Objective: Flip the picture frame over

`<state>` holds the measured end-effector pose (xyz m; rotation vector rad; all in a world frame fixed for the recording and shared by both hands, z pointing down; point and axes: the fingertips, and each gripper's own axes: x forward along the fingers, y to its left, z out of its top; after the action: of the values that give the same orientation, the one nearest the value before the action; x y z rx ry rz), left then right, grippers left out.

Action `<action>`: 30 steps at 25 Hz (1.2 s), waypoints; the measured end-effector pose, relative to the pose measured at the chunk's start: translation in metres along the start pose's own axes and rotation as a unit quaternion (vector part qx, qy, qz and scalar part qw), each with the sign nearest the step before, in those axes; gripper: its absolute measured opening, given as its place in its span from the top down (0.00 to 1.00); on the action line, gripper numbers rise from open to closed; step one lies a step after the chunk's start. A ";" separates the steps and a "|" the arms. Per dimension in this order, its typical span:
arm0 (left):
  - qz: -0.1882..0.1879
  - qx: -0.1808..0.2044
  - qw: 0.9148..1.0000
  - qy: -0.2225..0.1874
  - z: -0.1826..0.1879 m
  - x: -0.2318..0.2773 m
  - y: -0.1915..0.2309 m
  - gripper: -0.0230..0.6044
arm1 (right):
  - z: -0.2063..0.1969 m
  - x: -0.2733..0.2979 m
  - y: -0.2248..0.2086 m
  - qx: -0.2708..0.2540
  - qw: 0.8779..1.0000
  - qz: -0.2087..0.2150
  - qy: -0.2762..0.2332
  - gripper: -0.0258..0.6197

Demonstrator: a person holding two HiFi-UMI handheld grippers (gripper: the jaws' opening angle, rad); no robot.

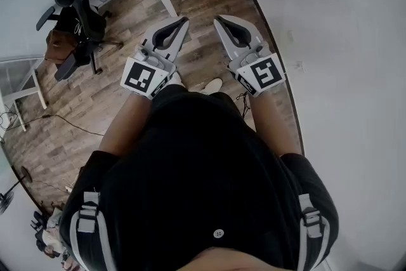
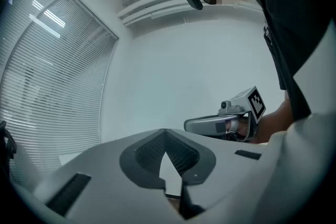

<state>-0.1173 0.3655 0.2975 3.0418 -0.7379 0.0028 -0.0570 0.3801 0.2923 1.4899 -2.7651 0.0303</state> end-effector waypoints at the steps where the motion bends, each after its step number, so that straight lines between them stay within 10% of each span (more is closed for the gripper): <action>1: -0.002 -0.001 1.000 0.001 0.000 -0.002 0.001 0.96 | 0.000 0.001 0.002 0.002 1.000 -0.001 0.002 0.95; 24: -0.021 -0.013 1.000 0.008 -0.010 -0.012 0.035 0.96 | -0.019 0.023 0.000 0.023 0.998 -0.047 0.023 0.94; 30: -0.015 -0.013 1.000 0.008 -0.009 -0.006 0.034 0.96 | -0.020 0.023 -0.012 0.022 0.998 -0.058 0.033 0.63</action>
<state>-0.1379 0.3379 0.3073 3.0241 -0.6843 0.0172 -0.0599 0.3541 0.3123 1.6255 -2.6389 0.1399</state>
